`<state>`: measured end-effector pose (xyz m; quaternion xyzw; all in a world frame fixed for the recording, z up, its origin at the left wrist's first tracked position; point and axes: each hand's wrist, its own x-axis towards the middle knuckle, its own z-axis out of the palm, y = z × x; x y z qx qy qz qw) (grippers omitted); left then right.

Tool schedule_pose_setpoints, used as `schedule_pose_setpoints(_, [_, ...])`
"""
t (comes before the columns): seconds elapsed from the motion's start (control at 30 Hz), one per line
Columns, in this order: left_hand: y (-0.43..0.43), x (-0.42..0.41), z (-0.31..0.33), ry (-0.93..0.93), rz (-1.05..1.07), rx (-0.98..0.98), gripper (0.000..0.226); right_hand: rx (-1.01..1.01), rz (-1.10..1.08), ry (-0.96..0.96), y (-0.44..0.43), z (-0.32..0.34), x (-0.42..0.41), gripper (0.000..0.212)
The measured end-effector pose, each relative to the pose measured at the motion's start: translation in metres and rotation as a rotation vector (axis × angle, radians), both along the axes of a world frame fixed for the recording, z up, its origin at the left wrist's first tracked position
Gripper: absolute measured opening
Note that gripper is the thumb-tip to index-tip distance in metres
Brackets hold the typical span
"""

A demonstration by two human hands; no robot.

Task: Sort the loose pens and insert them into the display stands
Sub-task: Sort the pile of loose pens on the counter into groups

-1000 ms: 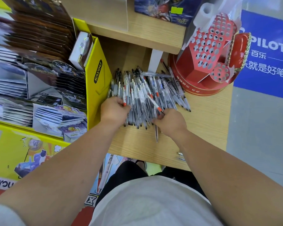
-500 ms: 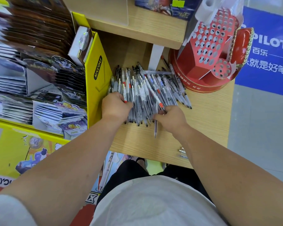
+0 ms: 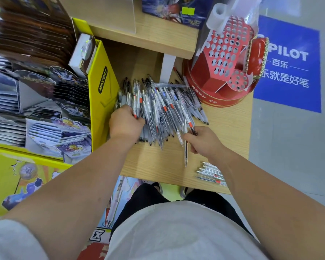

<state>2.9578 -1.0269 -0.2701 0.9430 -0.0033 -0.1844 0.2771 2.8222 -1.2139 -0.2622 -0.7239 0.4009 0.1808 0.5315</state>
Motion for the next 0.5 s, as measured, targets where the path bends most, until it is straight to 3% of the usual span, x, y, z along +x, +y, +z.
schedule_pose_setpoints(0.13, [0.001,0.0,0.003,-0.021,0.001,0.008,0.015,-0.042,0.005,-0.001,-0.018,0.006,-0.012,0.027])
schedule_pose_setpoints(0.3, [0.008,-0.008,0.011,-0.033,0.079,-0.124,0.007,-0.112,0.041,0.039,-0.046,0.01,-0.025,0.03])
schedule_pose_setpoints(0.5, [-0.002,-0.038,0.034,-0.124,0.161,-0.176,0.008,-0.278,0.44,0.154,-0.087,0.004,-0.045,0.029])
